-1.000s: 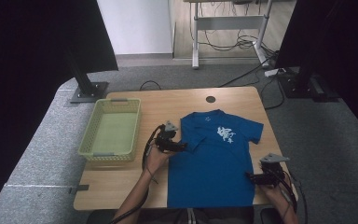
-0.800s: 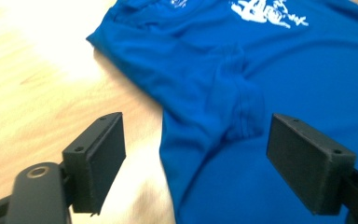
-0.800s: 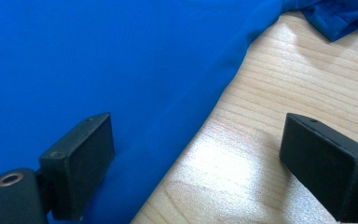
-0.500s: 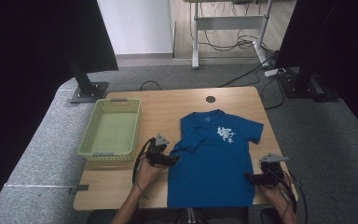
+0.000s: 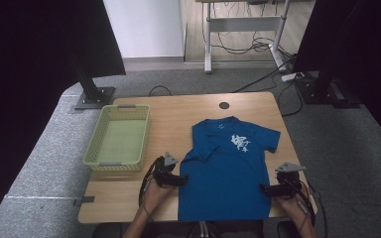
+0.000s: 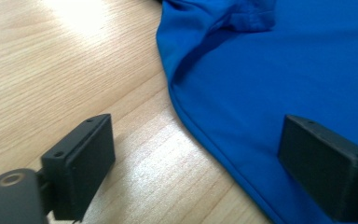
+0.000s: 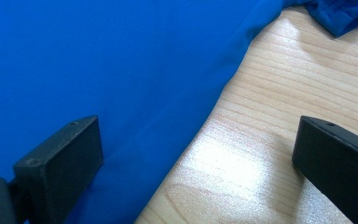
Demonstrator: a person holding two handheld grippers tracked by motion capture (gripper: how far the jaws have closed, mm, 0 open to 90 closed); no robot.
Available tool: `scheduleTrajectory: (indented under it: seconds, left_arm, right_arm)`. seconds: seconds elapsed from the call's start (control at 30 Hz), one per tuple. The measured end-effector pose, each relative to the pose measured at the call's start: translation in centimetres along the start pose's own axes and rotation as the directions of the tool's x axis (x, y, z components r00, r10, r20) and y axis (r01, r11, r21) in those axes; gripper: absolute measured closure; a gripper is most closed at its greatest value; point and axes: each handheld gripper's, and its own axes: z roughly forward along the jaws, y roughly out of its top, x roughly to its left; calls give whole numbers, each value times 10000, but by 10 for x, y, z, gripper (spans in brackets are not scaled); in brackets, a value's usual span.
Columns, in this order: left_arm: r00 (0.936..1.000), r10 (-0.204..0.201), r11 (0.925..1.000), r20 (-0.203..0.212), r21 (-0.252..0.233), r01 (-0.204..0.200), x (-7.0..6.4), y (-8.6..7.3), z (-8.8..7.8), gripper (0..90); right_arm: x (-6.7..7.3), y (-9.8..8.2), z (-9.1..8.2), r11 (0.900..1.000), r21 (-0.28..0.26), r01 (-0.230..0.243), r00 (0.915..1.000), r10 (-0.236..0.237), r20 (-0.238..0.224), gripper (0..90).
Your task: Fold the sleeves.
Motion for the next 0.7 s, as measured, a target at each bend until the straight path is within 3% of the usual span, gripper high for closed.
scheduleTrajectory:
  seconds: [0.43, 0.7]
  left_arm:
    - [9993, -274, 9993, -270, 240, 280, 0, 0, 1, 1]
    - [9992, -292, 9993, -286, 240, 299, 0, -1, 1, 0]
  right_arm:
    - [-1, 4, 1, 10000, 67, 26, 10000, -25, -86, 34]
    - [-8, 13, 1, 9996, -234, -182, 9996, 176, -230, 46]
